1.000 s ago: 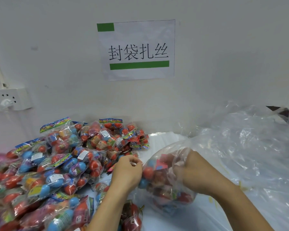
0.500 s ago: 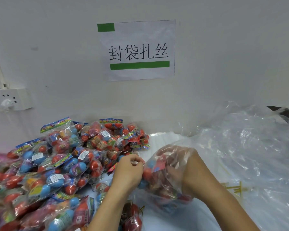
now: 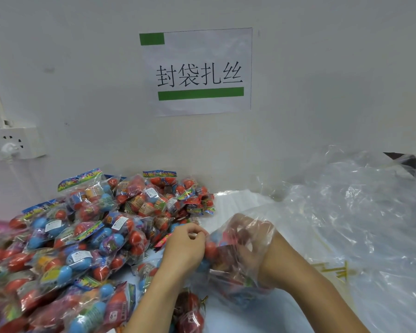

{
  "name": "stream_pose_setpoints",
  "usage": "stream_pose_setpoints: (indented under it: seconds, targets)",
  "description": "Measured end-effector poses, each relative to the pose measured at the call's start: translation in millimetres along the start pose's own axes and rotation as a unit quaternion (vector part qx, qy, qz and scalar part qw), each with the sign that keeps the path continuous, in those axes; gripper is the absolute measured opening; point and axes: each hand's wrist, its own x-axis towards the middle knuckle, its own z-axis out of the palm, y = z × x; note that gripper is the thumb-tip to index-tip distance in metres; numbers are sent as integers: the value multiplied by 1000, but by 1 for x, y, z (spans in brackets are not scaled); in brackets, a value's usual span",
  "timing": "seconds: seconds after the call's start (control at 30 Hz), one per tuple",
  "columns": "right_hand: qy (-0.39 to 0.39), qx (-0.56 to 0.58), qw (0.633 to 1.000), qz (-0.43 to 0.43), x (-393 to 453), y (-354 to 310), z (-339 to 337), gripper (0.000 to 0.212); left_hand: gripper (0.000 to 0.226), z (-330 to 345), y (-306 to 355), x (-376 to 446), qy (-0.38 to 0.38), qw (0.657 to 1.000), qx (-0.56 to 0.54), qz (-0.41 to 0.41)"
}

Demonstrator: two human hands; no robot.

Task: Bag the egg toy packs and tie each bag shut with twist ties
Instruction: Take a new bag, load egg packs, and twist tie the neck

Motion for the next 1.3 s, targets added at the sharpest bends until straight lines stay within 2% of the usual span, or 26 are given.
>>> stream_pose_setpoints:
  seconds: [0.07, 0.13, 0.27, 0.37, 0.47, 0.53, 0.63, 0.73, 0.77, 0.83, 0.93, 0.97, 1.03, 1.1, 1.13, 1.23, 1.3]
  targets:
    - [51, 60, 997, -5, -1, -1, -2, 27, 21, 0, -2, 2, 9, 1000, 3, -1]
    - [96, 102, 990, -7, -2, -2, -4, 25, 20, 0, -3, 2, 18, 1000, 3, -2]
    - [116, 83, 990, -22, -3, -6, -5, 30, 16, -1, -4, 3, 34, 999, 3, -2]
    - [140, 56, 988, -31, -3, -8, -9, 30, 19, -2, 1, 1, 54, 997, -35, 53]
    - [184, 67, 978, -68, -5, -13, -17, 43, 18, 0, 8, -3, 11, 988, -105, 111]
    - [195, 73, 975, -73, -7, -16, -23, 42, 16, 4, 10, -5, -41, 985, -119, 114]
    - [165, 52, 984, -44, -7, -11, -32, 42, 12, 7, 9, -7, -92, 983, -116, 110]
    - [117, 71, 991, -13, -10, -5, -37, 49, 14, 7, 2, -6, -81, 989, -59, 105]
    - [137, 81, 987, -20, -10, -5, -38, 48, 15, 6, 0, -5, -67, 992, -49, 99]
    - [233, 120, 963, -68, -11, -11, -38, 45, 20, 5, -4, -2, -35, 995, -38, 89]
    - [408, 144, 890, -145, -12, -18, -43, 39, 24, 4, -6, -1, 15, 998, -24, 65]
    - [442, 136, 875, -145, -13, -16, -47, 37, 23, 3, -6, -1, 30, 998, -22, 58]
    - [469, 130, 869, -94, -13, -6, -52, 36, 22, 2, -6, -1, 56, 996, -31, 57]
    - [435, 133, 891, 14, -13, 8, -57, 37, 18, 1, -2, -1, 77, 991, -68, 84]
    - [388, 127, 910, 71, -13, 16, -59, 37, 17, -1, 2, -2, 79, 986, -93, 109]
    - [139, 148, 964, 172, -18, 37, -64, 38, 14, -3, 11, -6, 39, 962, -179, 202]
    - [-33, 197, 964, 178, -23, 42, -63, 42, 31, -5, 15, -11, -44, 933, -243, 262]
